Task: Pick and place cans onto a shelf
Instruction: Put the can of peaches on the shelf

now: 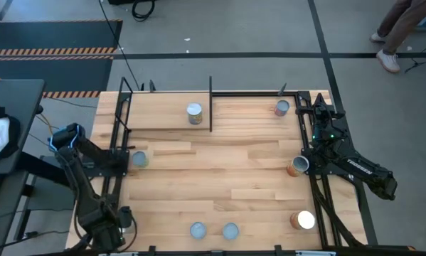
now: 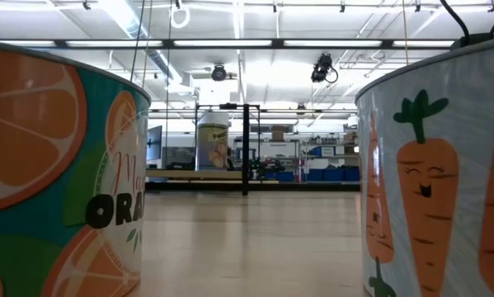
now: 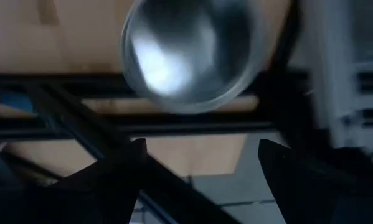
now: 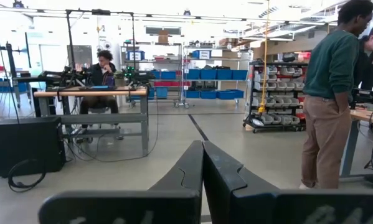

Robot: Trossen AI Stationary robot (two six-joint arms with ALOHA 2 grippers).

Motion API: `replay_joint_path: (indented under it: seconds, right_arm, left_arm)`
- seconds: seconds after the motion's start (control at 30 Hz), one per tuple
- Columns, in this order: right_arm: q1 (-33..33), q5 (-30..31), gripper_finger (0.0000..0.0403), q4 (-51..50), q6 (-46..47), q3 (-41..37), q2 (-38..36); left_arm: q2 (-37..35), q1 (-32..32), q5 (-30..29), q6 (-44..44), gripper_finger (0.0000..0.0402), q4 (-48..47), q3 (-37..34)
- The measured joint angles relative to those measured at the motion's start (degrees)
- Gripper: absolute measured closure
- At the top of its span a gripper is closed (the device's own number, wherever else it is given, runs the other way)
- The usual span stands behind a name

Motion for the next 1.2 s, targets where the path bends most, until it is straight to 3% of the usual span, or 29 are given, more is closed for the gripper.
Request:
replay_joint_path:
  seconds: [0.53, 0.67, 1.2]
  right_arm:
    - [0.0, 0.0, 0.0386, 0.0, 0.0, 0.0, 0.0]
    - [0.0, 0.0, 0.0386, 0.0, 0.0, 0.0, 0.0]
    - [0.0, 0.0, 0.0386, 0.0, 0.0, 0.0, 0.0]
  left_arm:
    - [-1.1, -0.8, -3.4, -2.5, 0.0085, 7.2, -9.1]
    - [-1.1, -0.7, -3.8, 0.3, 0.0085, 10.6, -9.1]
    - [-1.0, 3.7, -25.4, -2.5, 0.0085, 15.3, -9.1]
